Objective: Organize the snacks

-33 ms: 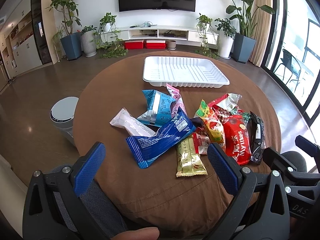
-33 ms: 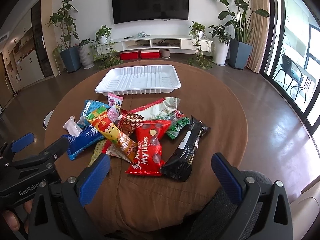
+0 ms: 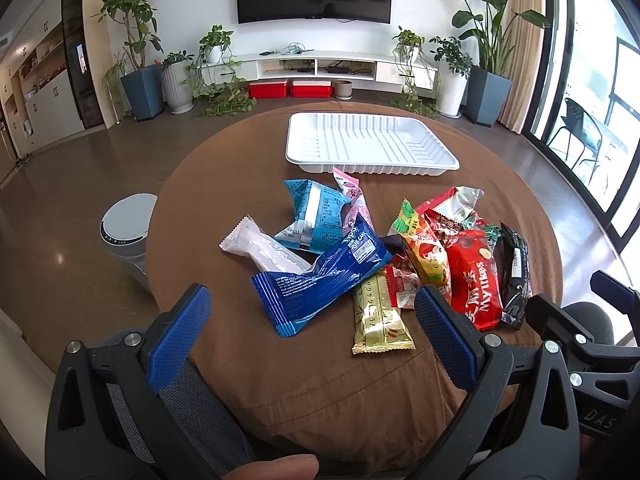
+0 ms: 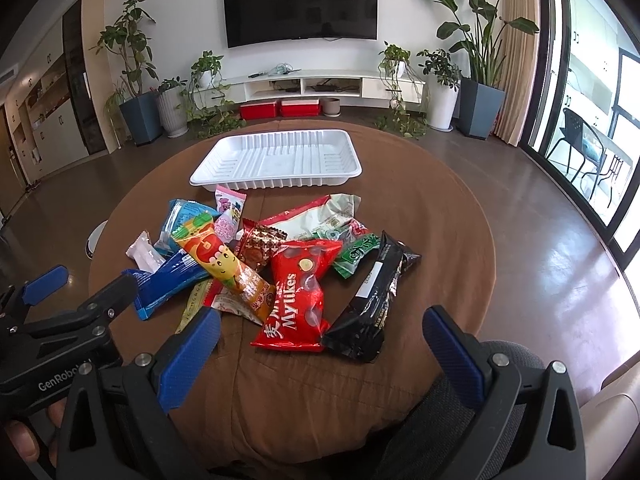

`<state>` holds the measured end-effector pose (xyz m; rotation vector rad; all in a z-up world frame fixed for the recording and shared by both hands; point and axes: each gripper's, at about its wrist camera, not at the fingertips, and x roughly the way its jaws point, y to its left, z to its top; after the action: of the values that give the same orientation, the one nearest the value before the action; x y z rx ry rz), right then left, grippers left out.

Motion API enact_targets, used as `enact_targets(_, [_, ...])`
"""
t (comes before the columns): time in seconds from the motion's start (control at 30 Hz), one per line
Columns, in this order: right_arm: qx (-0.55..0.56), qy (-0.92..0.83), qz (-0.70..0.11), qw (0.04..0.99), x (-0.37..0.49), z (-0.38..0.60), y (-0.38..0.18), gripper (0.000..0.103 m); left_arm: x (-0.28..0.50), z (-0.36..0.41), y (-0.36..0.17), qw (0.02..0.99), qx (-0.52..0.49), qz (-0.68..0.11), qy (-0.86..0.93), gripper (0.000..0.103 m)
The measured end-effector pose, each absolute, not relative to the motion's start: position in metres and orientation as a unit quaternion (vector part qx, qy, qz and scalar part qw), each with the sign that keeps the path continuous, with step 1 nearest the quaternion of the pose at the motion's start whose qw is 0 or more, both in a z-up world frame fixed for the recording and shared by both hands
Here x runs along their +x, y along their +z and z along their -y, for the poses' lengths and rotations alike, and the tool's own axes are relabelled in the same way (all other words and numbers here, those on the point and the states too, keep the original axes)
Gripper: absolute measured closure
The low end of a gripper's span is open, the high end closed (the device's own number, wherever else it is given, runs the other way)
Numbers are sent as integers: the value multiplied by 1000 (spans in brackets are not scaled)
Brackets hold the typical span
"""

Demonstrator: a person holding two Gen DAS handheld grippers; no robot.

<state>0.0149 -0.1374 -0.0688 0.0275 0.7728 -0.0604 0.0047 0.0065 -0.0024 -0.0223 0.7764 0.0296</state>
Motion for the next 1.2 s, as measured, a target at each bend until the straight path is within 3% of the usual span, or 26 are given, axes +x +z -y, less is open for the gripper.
enact_targets(1.2, [10,-29,-388,921,15,137,-75,0,3,-7,-7,925,-10,-380,15,0])
